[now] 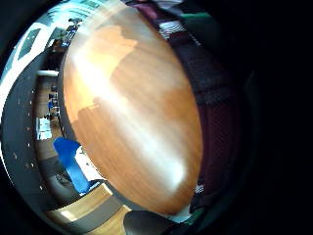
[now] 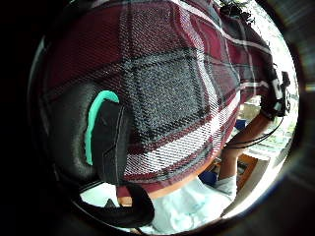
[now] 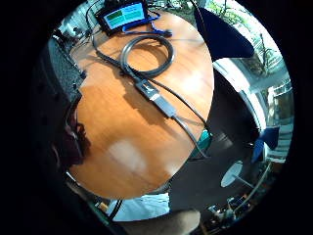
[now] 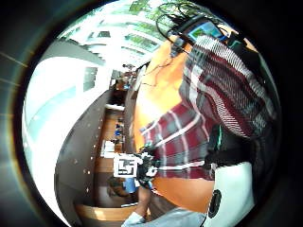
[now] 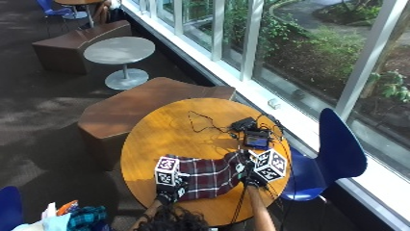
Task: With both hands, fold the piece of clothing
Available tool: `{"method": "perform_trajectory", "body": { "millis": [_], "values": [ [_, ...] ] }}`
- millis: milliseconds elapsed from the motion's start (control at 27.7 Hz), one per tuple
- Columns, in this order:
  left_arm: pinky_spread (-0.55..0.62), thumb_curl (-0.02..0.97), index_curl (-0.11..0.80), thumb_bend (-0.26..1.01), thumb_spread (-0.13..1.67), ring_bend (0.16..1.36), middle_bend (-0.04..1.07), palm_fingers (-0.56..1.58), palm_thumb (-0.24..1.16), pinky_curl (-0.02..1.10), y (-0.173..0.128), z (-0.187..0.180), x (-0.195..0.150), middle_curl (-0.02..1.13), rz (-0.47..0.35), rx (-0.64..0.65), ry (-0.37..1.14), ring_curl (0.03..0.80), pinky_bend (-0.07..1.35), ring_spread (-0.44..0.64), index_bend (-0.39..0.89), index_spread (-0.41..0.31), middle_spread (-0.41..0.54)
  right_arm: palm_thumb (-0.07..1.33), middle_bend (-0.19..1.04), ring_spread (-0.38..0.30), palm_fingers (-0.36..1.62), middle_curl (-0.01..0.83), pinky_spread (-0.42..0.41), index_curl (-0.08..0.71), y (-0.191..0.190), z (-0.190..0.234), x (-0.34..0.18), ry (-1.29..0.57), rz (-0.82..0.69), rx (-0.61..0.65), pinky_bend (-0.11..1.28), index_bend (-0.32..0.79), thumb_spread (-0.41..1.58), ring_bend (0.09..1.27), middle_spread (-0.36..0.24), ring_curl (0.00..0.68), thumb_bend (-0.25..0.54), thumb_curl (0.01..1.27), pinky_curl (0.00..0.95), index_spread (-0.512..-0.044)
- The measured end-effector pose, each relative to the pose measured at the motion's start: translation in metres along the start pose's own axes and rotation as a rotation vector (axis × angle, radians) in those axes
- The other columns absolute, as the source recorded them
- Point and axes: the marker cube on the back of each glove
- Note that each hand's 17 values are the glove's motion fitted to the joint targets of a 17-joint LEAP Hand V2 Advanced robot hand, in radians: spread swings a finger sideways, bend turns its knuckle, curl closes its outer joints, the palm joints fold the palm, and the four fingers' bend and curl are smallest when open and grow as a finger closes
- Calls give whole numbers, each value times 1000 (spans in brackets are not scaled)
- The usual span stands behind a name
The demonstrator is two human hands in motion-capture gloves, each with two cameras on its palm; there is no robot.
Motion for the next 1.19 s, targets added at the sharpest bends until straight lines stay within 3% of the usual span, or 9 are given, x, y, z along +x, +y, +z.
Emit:
{"method": "perform_trajectory", "body": {
  "millis": [181,325,506,614,759,831,939,1048,1192],
  "values": [
    [327,213,430,2,1338,523,192,296,166,352,20,-35,-28,371,-56,223,231,301,483,257,209,-117,48,973,646,-208,1008,519,-189,152,26,0,-115,11,-269,19,832,54,844,1036,-206,541,69,482,477,-241],
    [322,236,436,27,1339,511,211,404,240,335,62,-78,-76,376,-179,396,303,293,437,238,216,-121,27,998,635,-213,1016,521,-205,151,56,69,-187,175,-459,-74,818,60,681,1010,-216,542,38,528,483,-247],
    [296,261,440,60,1369,491,218,487,324,324,102,-96,-115,389,-273,451,327,293,389,190,199,-132,-11,1018,623,-218,1024,524,-219,149,90,176,-214,389,-565,-195,789,54,540,992,-223,543,3,574,486,-254],
    [290,268,438,64,1379,478,215,501,346,325,109,-93,-121,398,-289,440,340,296,377,180,181,-132,-22,1029,617,-220,1029,525,-228,144,103,205,-209,449,-593,-225,777,47,484,985,-226,543,-13,596,486,-258],
    [278,275,433,65,1391,464,205,515,365,323,108,-92,-113,402,-273,426,337,295,361,171,170,-133,-31,1033,611,-223,1019,528,-234,129,101,197,-194,368,-654,-250,777,18,436,986,-229,547,-23,620,491,-270],
    [276,277,430,63,1394,458,200,518,369,322,108,-96,-105,404,-251,438,320,295,353,168,166,-133,-34,917,609,-227,882,525,-239,86,98,174,-180,292,-676,-238,783,-85,609,965,-225,539,-77,586,488,-276],
    [282,276,426,52,1393,450,195,519,365,321,105,-99,-88,406,-215,465,273,296,338,168,163,-129,-34,768,517,-189,575,499,-138,123,95,123,-150,265,-683,-172,723,86,783,818,-178,514,-92,536,493,-287],
    [283,278,424,39,1391,443,187,528,355,319,93,-92,-76,404,-191,466,229,295,326,167,170,-131,-35,712,459,-124,516,473,-34,192,88,90,-117,338,-638,-86,652,266,900,617,-145,460,-58,510,466,-306],
    [291,280,422,26,1382,435,186,533,353,314,84,-87,-61,402,-155,424,221,295,303,162,170,-135,-37,694,402,-80,527,442,59,219,88,73,-96,402,-595,-17,570,288,1007,482,-118,382,-26,491,402,-314]
  ]
}}
